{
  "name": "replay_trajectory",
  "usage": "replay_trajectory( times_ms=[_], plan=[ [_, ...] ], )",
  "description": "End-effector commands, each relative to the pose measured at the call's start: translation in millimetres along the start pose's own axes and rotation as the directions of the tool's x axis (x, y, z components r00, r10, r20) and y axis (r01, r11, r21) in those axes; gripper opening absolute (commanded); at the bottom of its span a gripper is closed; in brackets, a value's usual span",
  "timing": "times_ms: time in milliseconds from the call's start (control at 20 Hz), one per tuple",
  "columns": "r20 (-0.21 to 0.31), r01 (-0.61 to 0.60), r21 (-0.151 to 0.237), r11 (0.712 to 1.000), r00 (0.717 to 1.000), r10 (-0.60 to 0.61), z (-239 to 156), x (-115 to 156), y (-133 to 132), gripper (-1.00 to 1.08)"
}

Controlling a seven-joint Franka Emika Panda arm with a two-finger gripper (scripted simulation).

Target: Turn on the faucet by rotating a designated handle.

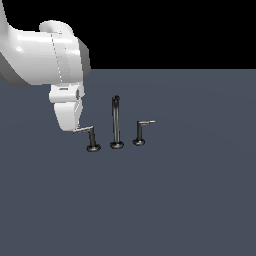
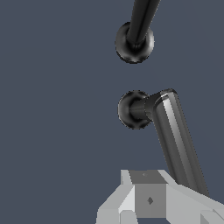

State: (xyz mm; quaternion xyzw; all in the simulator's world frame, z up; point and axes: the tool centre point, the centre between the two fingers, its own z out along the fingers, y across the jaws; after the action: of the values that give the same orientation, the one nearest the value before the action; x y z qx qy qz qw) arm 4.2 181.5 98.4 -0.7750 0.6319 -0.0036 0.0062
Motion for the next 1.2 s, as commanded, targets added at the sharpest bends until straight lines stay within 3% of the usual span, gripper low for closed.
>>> replay_trajectory(
  times_ms=[0, 600, 700, 1150],
  plan=[
    [-0.002, 0.0, -0.006, 1.0, 1.0, 0.0, -0.2, 1.8, 9.6, -1.0],
    [-0.002, 0.007, -0.014, 1.0, 1.0, -0.007, -0.5, 6.9, 49.1, -1.0],
    [0.002, 0.01, -0.005, 1.0, 1.0, -0.01, -0.4, 3.2, 42.4, -1.0],
    [-0.001, 0.008, -0.012, 1.0, 1.0, -0.008, -0.8, 37.4, 63.4, -1.0]
  ],
)
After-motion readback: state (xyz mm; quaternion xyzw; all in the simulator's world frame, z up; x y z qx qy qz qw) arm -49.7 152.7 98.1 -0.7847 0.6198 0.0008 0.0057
